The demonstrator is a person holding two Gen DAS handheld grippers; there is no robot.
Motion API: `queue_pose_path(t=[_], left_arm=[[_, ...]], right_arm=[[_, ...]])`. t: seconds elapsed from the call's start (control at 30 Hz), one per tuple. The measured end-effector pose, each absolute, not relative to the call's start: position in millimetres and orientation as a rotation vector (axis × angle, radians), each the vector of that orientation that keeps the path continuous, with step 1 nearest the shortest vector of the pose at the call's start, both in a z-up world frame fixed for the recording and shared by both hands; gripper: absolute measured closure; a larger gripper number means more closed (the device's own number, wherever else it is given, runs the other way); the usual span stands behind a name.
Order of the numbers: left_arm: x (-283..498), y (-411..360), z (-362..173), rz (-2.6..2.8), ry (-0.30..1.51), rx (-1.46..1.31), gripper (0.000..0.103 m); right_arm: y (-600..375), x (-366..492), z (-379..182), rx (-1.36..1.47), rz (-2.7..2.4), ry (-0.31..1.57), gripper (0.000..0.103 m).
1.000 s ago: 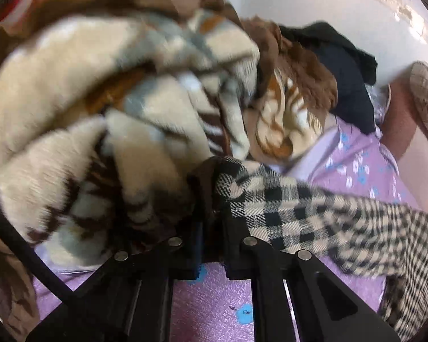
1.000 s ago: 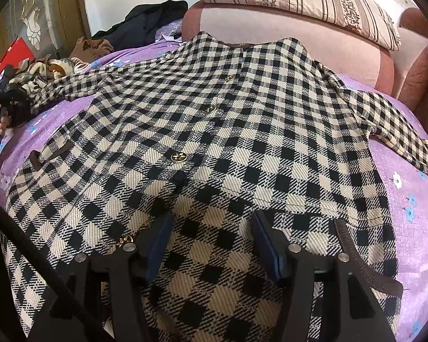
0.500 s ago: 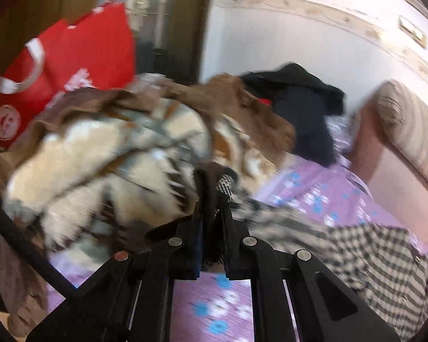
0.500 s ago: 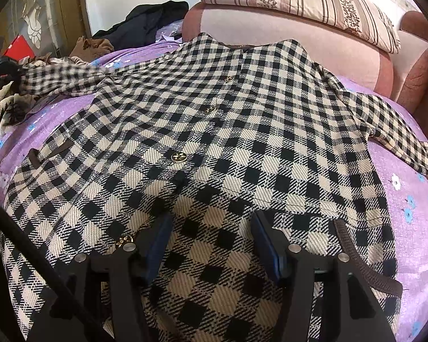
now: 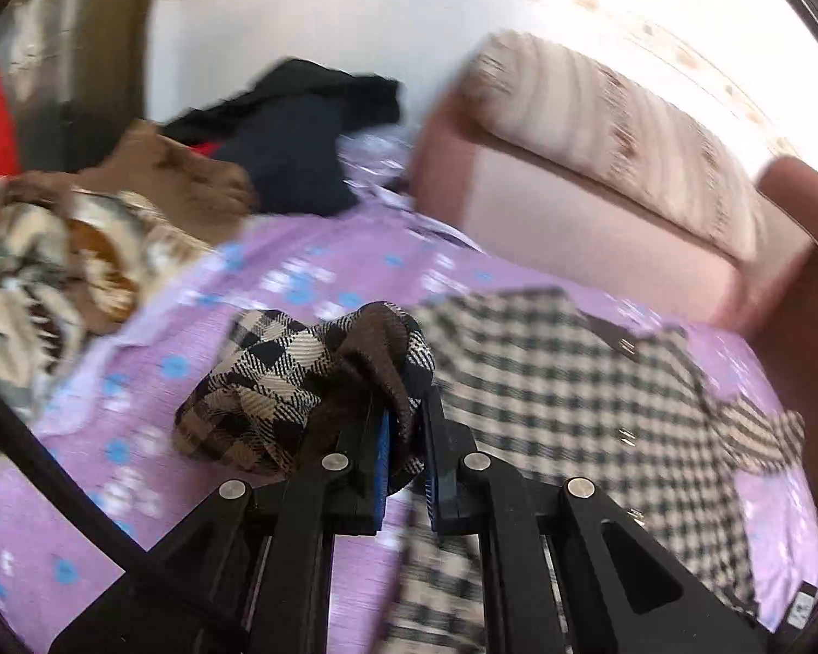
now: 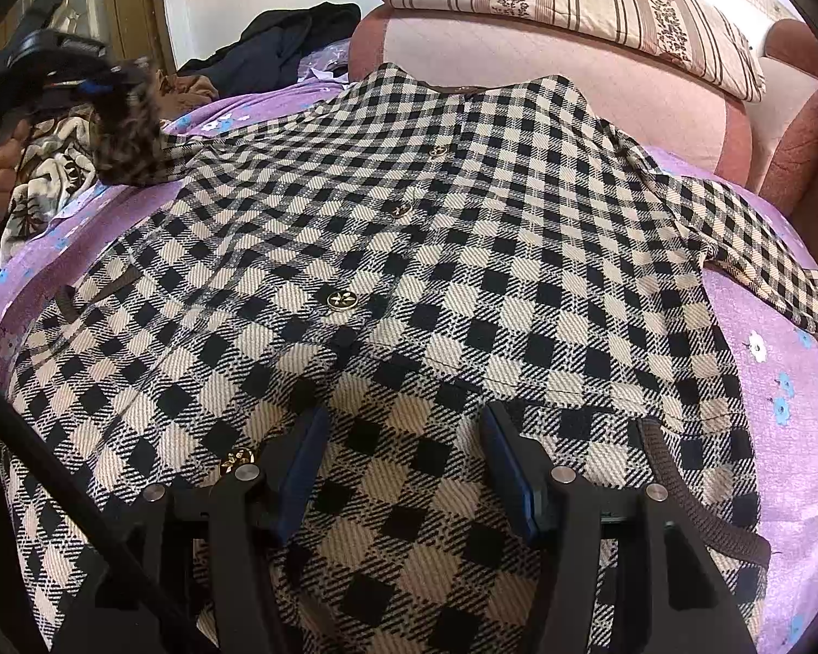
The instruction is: Fold large clothes
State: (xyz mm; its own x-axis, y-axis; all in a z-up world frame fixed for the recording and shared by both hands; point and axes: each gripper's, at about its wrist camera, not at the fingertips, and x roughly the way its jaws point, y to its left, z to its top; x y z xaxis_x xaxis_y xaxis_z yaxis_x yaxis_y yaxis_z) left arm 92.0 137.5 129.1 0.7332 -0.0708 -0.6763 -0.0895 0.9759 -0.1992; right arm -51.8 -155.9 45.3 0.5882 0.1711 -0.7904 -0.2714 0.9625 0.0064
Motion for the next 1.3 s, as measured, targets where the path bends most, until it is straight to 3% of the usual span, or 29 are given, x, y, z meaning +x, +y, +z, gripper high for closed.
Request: queue_pose_path(t=[0.27,0.4,0.47,0.57,0.73,0.9,0.97,1.23,1.27,1.3], left_arm=[[102.9,60.7,88.9,-0.147,0.865,-0.173,0.092],[101.3,42.9,69.4,-0.221,0.946,-0.149,0.084],[89.8,41.1,74.5,-0.258,0.948,-0.138,0.062],[64.5,50.8,94.1,-0.255,0.894,-0.13,0.041],[30.7,98.3,125.5,-0.031,0.856,-0.115,0.035],[25.4,162.2,125.1,0.077,0.853,-0.321,0.034],[25.4,176.8,122.4,0.077,0.836,-0.373,0.034],[52.6,223.4,98.5,0.166,0.837,-0.451,0.034],[55.7,227.5,97.4,0.178,0.831,-0.459,0.034],[62.0,232.8,94.4,0.199,0.828,-0.468,0.034]], right_arm=[[-156.8,-52.8,45.4,-0.104,0.26,0.906,0.04],[-156.8,-52.6,44.7,-0.103,0.26,0.906,0.04],[-156.5,-53.2,43.5,-0.1,0.262,0.905,0.04],[-156.5,-54.4,42.8,-0.096,0.266,0.907,0.04],[-152.7,-55.6,77.2,-0.019,0.335,0.936,0.04],[-122.0,-14.9,123.0,0.097,0.439,0.897,0.035],[-104.2,12.0,122.1,0.111,0.476,0.925,0.03],[-44.3,90.0,81.1,0.228,0.476,1.052,0.03],[-38.3,93.3,76.4,0.228,0.469,1.066,0.036],[-31.5,97.5,71.0,0.218,0.463,1.09,0.049]])
